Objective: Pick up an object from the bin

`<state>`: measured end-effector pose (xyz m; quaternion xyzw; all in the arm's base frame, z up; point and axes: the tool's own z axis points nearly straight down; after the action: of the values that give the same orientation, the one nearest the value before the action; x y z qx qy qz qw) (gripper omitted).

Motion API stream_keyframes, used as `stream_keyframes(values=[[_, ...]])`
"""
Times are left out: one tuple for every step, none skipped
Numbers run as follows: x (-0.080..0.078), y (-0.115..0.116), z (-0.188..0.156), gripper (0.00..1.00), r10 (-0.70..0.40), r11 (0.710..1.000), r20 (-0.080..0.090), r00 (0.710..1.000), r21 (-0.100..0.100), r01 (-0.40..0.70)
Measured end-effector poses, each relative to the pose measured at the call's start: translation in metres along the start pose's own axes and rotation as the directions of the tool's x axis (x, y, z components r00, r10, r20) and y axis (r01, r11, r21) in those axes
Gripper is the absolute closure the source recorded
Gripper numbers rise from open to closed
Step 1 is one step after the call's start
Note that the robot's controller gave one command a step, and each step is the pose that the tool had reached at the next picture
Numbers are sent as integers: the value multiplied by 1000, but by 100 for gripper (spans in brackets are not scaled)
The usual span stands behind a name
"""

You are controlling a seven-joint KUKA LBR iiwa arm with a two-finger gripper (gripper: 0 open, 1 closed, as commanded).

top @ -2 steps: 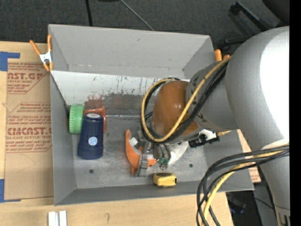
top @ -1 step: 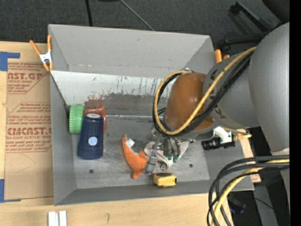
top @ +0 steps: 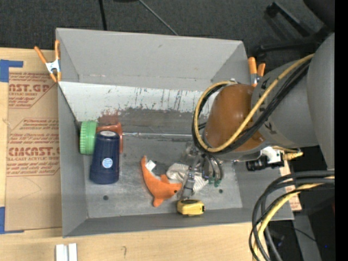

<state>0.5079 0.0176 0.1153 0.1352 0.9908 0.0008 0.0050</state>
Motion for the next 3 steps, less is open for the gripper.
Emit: stream_keyframes(values=[[14,-2,30,0,-115,993,0,993,-1,115],[31,14,45,100,-239,971,-8,971,0,239],[31,14,45,100,-239,971,-8,971,0,239]])
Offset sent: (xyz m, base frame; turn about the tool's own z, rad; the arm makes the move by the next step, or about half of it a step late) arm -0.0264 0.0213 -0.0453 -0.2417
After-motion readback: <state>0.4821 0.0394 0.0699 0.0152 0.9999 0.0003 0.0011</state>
